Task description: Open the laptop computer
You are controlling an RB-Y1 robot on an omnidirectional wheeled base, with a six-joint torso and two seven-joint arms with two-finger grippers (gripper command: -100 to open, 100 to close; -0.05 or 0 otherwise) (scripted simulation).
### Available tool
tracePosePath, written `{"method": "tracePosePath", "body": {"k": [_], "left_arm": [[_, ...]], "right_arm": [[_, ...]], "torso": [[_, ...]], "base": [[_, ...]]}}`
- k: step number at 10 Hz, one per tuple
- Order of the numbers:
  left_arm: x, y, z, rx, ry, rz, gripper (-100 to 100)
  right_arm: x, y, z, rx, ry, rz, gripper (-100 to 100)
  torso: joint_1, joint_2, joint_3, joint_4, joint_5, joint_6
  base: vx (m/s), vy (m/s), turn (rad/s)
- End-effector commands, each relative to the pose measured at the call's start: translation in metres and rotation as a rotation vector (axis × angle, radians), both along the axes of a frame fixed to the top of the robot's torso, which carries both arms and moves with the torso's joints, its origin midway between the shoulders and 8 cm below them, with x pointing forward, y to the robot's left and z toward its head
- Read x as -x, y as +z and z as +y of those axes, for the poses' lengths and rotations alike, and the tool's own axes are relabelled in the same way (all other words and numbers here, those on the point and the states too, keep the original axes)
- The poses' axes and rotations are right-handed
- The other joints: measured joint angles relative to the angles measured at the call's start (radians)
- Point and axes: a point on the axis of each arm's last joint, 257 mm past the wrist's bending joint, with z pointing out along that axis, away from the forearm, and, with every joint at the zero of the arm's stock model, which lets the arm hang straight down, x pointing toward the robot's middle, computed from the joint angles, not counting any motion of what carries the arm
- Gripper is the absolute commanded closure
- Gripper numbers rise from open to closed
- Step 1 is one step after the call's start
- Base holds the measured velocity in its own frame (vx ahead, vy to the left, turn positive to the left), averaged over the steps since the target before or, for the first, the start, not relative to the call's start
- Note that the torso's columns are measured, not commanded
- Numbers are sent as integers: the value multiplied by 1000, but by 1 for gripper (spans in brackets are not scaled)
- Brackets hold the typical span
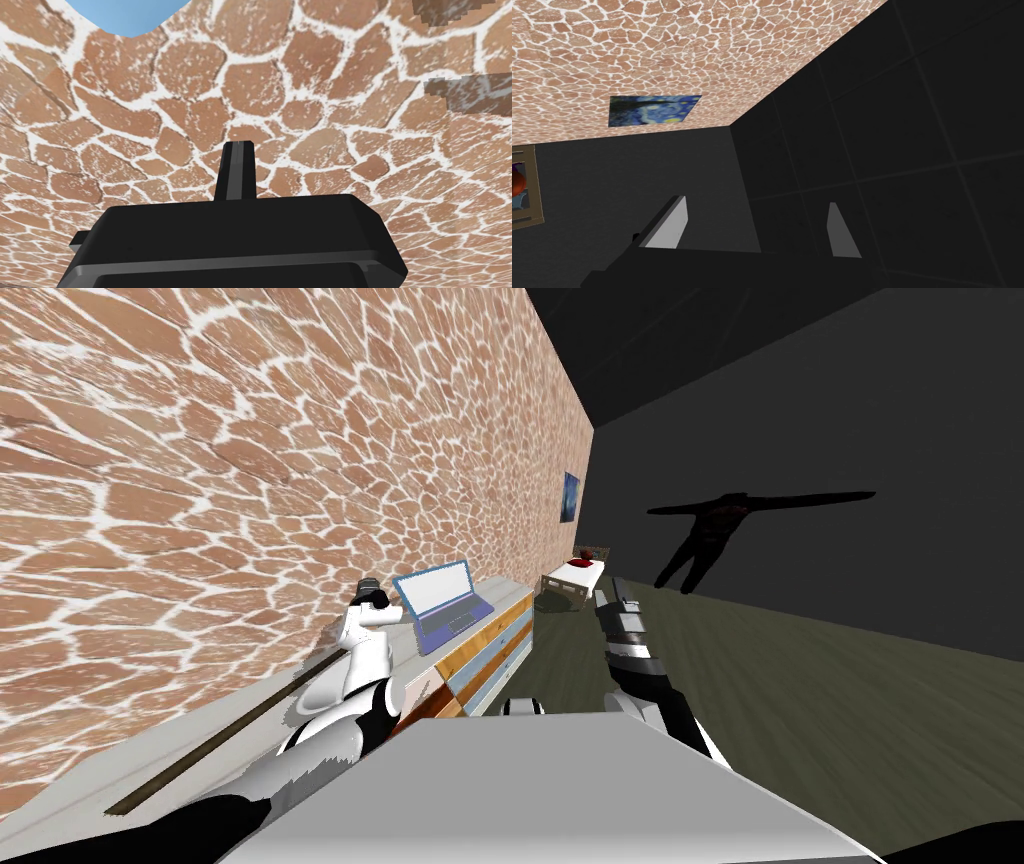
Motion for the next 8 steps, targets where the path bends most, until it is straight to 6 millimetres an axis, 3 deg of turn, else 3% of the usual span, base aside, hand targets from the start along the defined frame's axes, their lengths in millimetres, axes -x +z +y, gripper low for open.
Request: {"method": "tracePosePath", "body": {"k": [1, 2, 3, 4, 5, 6, 7, 8], "left_arm": [[-9, -3, -23, -4, -52, 15, 100], [-20, 4, -40, -2, -97, -5, 100], [-23, 4, -44, -4, -106, -3, 100], [-25, -10, -58, 4, -134, 26, 100], [-35, -2, -76, 6, -181, 3, 100], [-34, -14, -89, 15, -205, 28, 100], [-42, -8, -105, 12, -243, 15, 100], [-49, -12, -118, 18, -272, 19, 100]], "right_arm": [[0, 0, 0, 0, 0, 0, 0], [0, 0, 0, 0, 0, 0, 0], [0, 0, 0, 0, 0, 0, 0], [0, 0, 0, 0, 0, 0, 0], [0, 0, 0, 0, 0, 0, 0], [0, 0, 0, 0, 0, 0, 0], [0, 0, 0, 0, 0, 0, 0], [0, 0, 0, 0, 0, 0, 0]], "torso": [[0, 3, 2, 1, 0, 1], [0, 1, 1, 1, 0, -2], [-2, 1, 0, 0, -1, 1], [-1, 3, 2, 1, -1, 1], [0, 0, 1, 1, 0, -2], [-1, 0, 0, 0, 0, 0], [-1, -1, -1, 0, 0, -1], [-1, 0, 0, 0, -1, 1]], "base": [[116, -24, 367], [111, -52, 313], [49, -37, -5], [111, -43, 329], [107, -52, 326], [139, -61, 383], [128, -69, 282], [54, -40, 24]]}}
